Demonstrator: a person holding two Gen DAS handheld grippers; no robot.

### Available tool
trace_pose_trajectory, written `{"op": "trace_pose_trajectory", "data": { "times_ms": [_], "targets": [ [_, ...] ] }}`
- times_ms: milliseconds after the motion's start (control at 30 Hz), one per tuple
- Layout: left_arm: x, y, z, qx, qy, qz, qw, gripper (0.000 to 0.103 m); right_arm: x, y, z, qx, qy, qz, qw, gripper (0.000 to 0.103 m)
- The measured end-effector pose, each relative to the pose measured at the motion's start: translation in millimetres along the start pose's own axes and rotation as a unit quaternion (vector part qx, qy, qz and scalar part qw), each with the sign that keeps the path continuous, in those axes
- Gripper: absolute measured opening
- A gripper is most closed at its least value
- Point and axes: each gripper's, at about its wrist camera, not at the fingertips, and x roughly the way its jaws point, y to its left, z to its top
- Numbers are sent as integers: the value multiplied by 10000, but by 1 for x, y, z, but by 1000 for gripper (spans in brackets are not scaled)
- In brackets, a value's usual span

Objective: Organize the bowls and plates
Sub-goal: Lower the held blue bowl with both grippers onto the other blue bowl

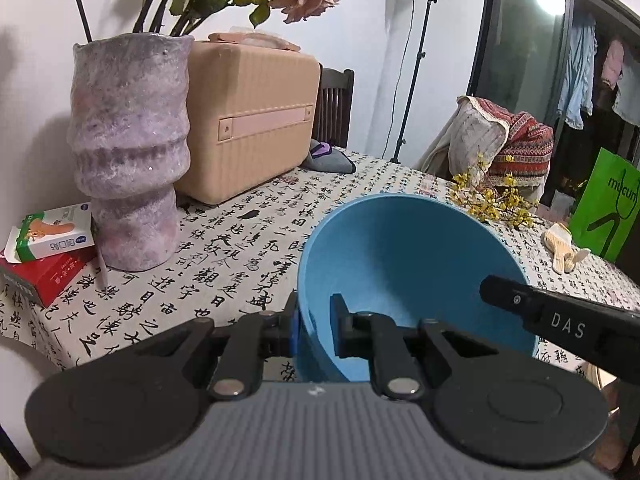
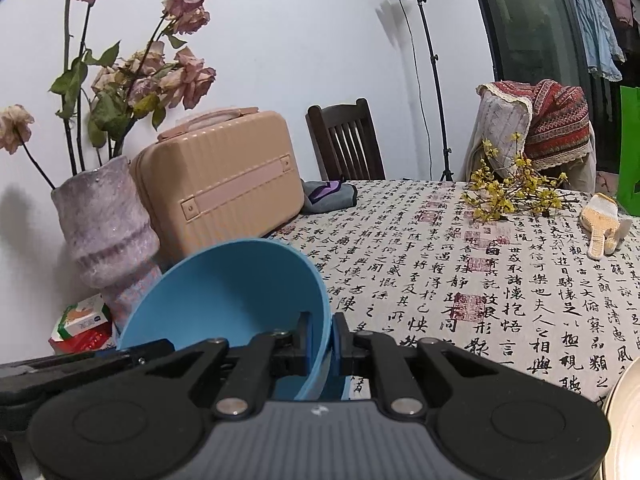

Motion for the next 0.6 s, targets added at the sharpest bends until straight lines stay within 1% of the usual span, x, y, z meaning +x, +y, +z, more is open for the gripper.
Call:
{"op": "trace_pose_trajectory", "data": {
  "times_ms": [600],
  "targets": [
    [9, -6, -8, 248, 101, 89, 9996, 15, 9, -3, -7, -62, 107, -120, 9999, 10]
  ]
}}
